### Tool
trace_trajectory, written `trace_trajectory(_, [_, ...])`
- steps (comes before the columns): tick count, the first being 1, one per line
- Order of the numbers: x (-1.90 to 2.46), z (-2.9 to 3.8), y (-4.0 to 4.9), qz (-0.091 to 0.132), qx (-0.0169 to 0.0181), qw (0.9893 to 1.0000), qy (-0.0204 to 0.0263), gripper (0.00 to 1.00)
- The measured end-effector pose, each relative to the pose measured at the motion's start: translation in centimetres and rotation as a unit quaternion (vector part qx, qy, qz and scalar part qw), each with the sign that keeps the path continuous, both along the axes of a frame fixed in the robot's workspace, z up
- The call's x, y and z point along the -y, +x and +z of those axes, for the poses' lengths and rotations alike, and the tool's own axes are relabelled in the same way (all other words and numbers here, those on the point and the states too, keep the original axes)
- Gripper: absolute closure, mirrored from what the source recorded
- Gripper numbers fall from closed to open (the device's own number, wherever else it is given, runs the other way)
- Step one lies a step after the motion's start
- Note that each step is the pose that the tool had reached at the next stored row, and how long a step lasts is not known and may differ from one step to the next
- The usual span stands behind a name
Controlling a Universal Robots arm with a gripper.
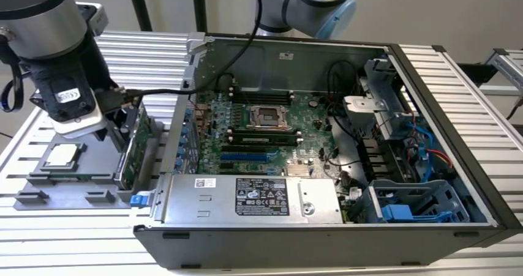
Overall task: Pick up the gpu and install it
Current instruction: 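Pick up the gpu and move the gpu toward the slot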
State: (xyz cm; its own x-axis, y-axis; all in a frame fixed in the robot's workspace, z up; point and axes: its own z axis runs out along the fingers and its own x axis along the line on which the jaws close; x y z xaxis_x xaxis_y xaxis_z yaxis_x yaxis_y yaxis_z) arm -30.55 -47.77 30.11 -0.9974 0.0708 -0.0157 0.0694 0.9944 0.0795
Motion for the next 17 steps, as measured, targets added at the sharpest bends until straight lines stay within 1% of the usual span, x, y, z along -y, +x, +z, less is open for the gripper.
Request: trace_trajectory(17, [0.00,-0.84,0.00,0.000,0.0000,1.0000,0.0000,0.00])
